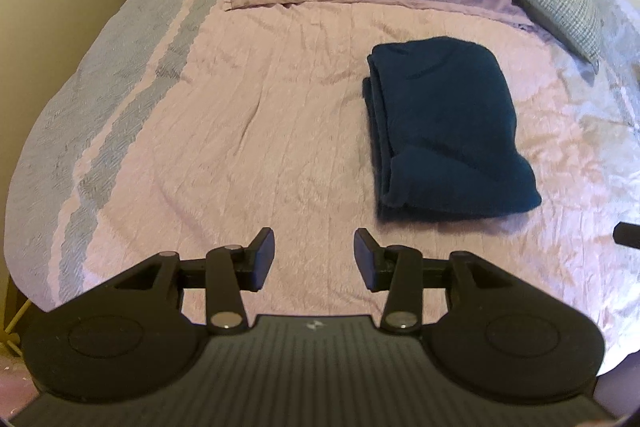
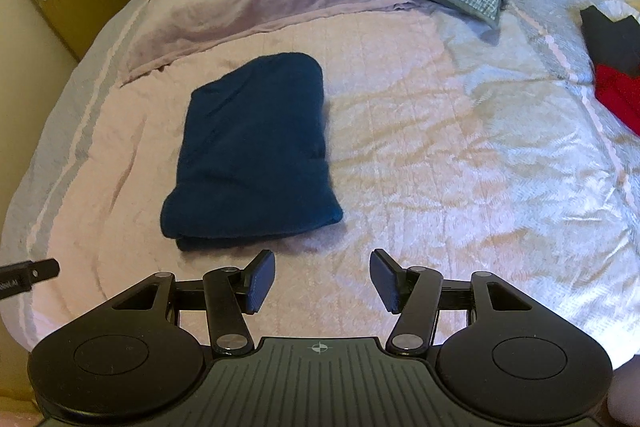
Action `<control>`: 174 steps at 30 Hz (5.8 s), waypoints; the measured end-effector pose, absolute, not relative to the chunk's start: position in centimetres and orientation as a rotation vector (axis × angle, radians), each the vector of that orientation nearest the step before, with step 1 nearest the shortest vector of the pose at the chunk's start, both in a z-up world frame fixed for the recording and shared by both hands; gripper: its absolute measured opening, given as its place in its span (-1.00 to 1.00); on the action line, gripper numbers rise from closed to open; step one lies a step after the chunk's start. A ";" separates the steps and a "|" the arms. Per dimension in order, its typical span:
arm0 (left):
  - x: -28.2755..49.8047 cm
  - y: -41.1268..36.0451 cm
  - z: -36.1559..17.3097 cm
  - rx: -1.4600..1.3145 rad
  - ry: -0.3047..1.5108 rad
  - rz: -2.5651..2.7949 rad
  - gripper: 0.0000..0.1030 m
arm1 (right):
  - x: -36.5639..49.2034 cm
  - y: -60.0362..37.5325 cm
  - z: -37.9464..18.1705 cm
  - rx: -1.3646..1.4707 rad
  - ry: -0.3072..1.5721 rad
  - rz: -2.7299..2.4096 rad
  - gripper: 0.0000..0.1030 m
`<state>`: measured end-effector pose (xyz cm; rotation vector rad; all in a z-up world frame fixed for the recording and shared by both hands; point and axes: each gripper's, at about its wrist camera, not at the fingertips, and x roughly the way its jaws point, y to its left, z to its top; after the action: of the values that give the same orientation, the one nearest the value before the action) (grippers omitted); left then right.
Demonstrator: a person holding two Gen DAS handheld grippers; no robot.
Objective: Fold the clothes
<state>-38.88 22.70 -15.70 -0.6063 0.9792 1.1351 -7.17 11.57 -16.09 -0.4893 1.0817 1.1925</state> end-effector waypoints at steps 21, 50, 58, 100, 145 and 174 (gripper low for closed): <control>-33.3 35.7 -27.0 -0.866 0.786 1.028 0.11 | 3.1 26.4 -26.4 -0.327 1.179 1.395 0.51; -32.5 40.4 -37.8 -1.065 0.574 0.819 -0.06 | 6.0 34.4 -39.0 0.029 1.599 1.541 0.67; -34.2 40.1 -35.8 -1.009 0.501 0.766 -0.54 | 5.1 33.7 -36.6 0.075 1.535 1.594 0.20; -84.1 74.9 -28.8 -0.821 0.490 0.984 -0.54 | -48.2 74.4 -39.7 0.306 1.797 1.607 0.26; -98.5 80.7 -29.6 -0.388 1.041 1.509 -0.42 | -61.9 62.6 -22.1 -0.165 1.111 1.231 0.47; -97.1 84.5 -29.2 -0.670 0.567 0.621 -0.46 | -80.4 76.7 -30.0 -0.783 0.550 1.347 -0.17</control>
<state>-97.15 84.53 -29.18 -0.6699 0.5674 0.6205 -80.43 76.69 -30.03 -0.7831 0.5501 1.3472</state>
